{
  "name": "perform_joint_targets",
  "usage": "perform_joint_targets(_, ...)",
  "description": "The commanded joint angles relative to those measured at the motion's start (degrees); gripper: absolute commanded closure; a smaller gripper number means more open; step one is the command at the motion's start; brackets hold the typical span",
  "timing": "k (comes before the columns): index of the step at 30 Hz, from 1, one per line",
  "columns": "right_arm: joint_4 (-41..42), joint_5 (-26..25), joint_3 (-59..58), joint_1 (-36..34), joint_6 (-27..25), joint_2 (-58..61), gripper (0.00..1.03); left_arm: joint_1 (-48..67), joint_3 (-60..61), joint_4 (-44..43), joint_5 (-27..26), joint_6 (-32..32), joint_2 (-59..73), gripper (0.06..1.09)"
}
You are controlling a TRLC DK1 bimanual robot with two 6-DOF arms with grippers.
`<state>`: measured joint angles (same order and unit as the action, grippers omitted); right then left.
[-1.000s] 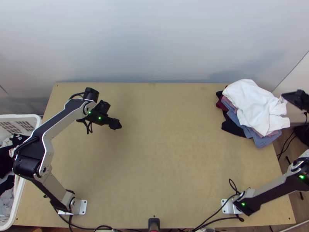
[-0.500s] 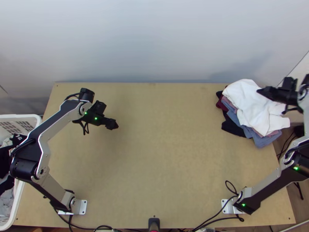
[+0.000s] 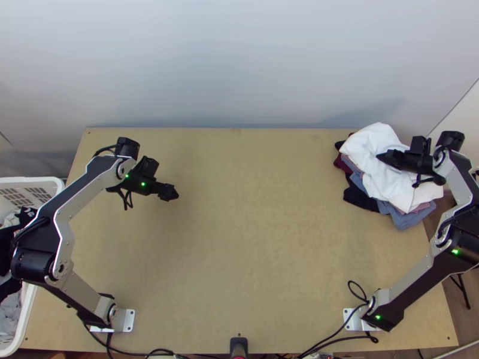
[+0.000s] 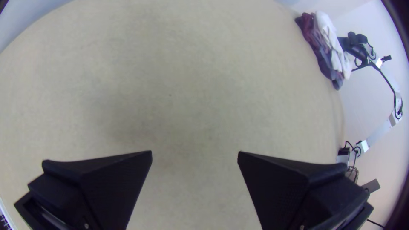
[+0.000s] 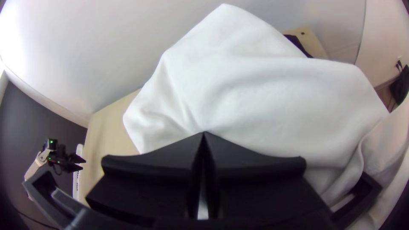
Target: Fold the t-shirt
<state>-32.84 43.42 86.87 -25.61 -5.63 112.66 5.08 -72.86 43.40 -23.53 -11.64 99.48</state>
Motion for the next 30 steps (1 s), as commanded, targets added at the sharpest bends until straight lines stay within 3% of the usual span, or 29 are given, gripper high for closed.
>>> perform_joint_targets(1,0.85,-0.18,-2.67,0.56,0.09,0.01,1.0,-0.34,0.17,-0.07,-0.03,-0.31,-0.17,0.11)
perform_joint_targets(5,0.85,-0.18,-2.5,0.29,0.79,-1.3,0.99,-0.42,0.09,-0.07,-0.03,-0.4,-0.17,0.11)
perform_joint_targets(6,0.58,-0.18,-2.32,0.29,1.67,-1.57,0.93,-0.42,0.09,-0.07,-0.03,-0.4,-0.25,0.11)
perform_joint_targets(7,0.06,-0.09,-1.79,0.21,4.93,-2.1,0.71,-0.6,0.0,-0.07,-0.03,-0.4,-0.25,0.11)
perform_joint_targets(8,-0.47,-0.09,-1.62,0.21,6.16,-2.27,0.62,-0.78,0.0,-0.07,-0.03,-0.49,-0.25,0.11)
perform_joint_targets(10,-3.9,-0.09,-0.47,0.56,7.12,-3.77,0.34,-0.95,-0.09,-0.15,-0.03,-0.49,-0.43,0.11)
perform_joint_targets(12,-7.68,-0.18,0.84,1.17,6.95,-5.44,0.16,-1.21,-0.09,-0.15,-0.03,-0.4,-0.6,0.11)
perform_joint_targets(13,-9.79,-0.18,1.72,1.35,6.77,-6.49,0.11,-1.3,-0.09,-0.15,-0.03,-0.4,-0.69,0.11)
perform_joint_targets(16,-11.9,-0.26,1.99,1.79,6.24,-11.06,0.05,-1.65,0.0,-0.15,-0.03,-0.4,-1.13,0.1)
perform_joint_targets(30,-22.27,-2.2,3.48,2.75,4.66,-28.73,0.04,-2.53,3.6,-0.15,-0.11,0.21,-5.61,0.1)
